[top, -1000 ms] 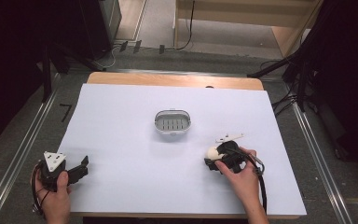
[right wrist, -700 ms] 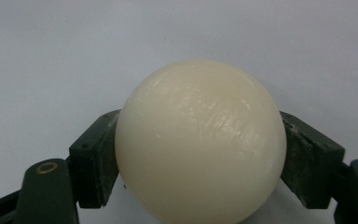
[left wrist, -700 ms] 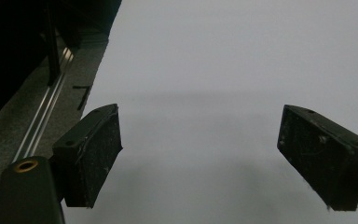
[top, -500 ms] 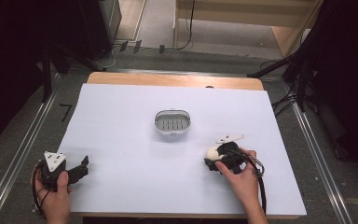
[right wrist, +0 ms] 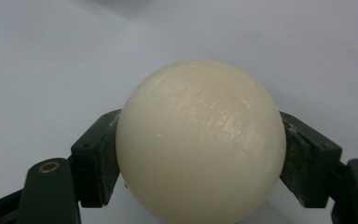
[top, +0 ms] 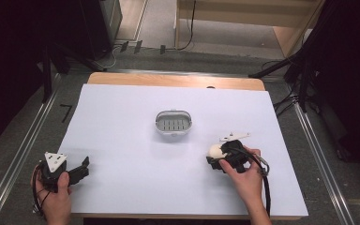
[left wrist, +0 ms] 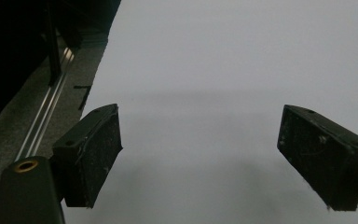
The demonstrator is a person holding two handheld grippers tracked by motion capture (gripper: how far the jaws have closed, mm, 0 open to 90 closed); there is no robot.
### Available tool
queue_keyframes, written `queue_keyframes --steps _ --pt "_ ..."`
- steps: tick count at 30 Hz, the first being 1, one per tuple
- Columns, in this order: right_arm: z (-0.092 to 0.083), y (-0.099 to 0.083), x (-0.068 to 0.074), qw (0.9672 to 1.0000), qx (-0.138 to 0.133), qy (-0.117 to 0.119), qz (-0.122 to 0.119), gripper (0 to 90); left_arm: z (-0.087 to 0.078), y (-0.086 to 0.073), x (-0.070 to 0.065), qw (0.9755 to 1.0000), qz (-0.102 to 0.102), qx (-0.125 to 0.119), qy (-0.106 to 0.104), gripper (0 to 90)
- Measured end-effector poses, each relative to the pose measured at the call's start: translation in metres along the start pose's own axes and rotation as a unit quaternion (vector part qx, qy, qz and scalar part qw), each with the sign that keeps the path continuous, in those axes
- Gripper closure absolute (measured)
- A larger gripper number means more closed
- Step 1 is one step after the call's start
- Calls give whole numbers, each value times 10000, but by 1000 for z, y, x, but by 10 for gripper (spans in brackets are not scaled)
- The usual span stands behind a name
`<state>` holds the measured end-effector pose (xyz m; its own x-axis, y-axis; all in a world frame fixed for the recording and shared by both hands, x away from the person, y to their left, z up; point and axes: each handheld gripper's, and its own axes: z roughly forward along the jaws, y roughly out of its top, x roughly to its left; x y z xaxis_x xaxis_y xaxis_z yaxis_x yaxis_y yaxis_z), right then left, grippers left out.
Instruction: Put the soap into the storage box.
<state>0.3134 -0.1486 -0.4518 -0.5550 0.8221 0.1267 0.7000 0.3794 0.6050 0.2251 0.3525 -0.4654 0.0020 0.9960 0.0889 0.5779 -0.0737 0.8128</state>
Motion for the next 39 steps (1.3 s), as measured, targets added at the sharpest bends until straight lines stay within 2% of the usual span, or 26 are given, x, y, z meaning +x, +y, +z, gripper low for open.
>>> queue_keyframes --steps 23,39 --pt "-1 34 9 9999 -105 107 -70 246 0 0 1 10000 -21 9 -25 144" --pt "4 55 15 9997 -74 197 -113 246 0 0 1 10000 -22 3 -39 144"
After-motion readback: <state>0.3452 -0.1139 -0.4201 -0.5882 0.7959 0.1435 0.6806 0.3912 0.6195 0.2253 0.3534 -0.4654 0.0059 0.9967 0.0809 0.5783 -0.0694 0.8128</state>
